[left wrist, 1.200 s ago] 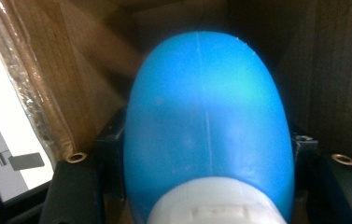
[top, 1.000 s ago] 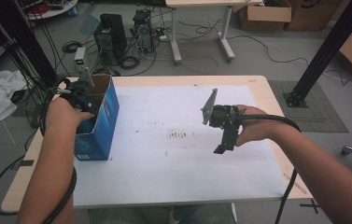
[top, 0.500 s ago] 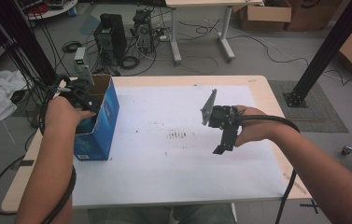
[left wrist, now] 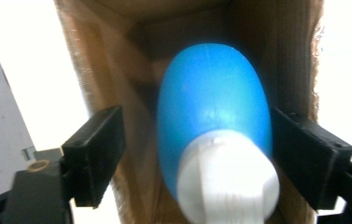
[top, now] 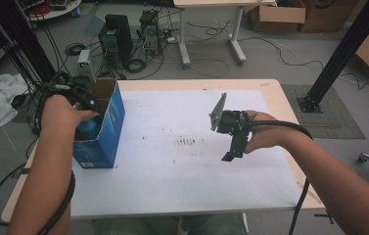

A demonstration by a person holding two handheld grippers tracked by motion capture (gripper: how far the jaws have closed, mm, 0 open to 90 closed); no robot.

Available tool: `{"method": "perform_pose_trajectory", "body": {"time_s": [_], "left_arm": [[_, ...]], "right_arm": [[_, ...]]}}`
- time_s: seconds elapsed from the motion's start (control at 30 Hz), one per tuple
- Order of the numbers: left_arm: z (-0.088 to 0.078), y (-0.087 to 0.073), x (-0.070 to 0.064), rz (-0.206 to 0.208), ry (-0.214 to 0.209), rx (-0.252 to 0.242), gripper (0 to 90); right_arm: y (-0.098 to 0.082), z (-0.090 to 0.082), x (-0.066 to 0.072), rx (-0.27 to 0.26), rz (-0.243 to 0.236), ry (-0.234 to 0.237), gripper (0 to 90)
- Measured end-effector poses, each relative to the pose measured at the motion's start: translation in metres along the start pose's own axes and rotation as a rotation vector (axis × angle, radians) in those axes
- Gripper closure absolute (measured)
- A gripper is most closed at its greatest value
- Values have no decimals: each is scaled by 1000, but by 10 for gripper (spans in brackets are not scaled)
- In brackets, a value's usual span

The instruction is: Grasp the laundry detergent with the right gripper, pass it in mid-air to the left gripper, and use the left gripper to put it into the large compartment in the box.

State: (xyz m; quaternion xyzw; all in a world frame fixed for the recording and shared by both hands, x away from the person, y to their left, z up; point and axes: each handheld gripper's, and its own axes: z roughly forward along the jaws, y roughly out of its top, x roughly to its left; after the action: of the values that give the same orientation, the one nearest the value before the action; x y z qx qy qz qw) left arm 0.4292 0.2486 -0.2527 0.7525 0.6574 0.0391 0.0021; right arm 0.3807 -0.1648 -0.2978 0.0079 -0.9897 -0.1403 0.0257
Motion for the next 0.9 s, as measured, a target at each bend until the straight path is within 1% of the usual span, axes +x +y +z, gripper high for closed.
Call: {"method": "perform_pose_trajectory", "body": {"time_s": [0.07,0.13,0.17,0.27,0.3,0.37,0.4,0.43,0.53,0.63,0.8,0.9], "left_arm": [[-5,-1,1,-3,0,-10,185],[-11,-2,1,-1,4,-15,186],[-13,-2,2,7,7,-16,186],[-21,-3,3,11,4,-22,184],[-21,-3,3,11,4,-22,183],[-27,-3,3,23,-17,-23,181],[-29,-2,3,33,-16,-22,179],[-29,-2,3,33,-16,-22,175],[-39,-2,2,50,-15,-35,156],[-46,-3,0,69,-46,-36,127],[-56,-3,-3,89,-42,-48,97],[-62,-4,-7,104,-31,-54,84]], "right_arm": [[0,0,0,3,2,2,0],[0,1,0,2,1,0,0],[0,1,0,3,1,0,0],[-1,0,1,5,5,0,0],[-1,0,1,5,5,-1,0],[-2,-1,1,6,8,0,0],[-3,-1,1,7,7,0,0],[-3,-1,1,5,9,0,0],[-3,-2,1,6,11,1,0],[-3,-2,1,7,9,0,0],[-2,-3,1,4,14,3,0],[-3,-3,0,4,15,3,0]]}}
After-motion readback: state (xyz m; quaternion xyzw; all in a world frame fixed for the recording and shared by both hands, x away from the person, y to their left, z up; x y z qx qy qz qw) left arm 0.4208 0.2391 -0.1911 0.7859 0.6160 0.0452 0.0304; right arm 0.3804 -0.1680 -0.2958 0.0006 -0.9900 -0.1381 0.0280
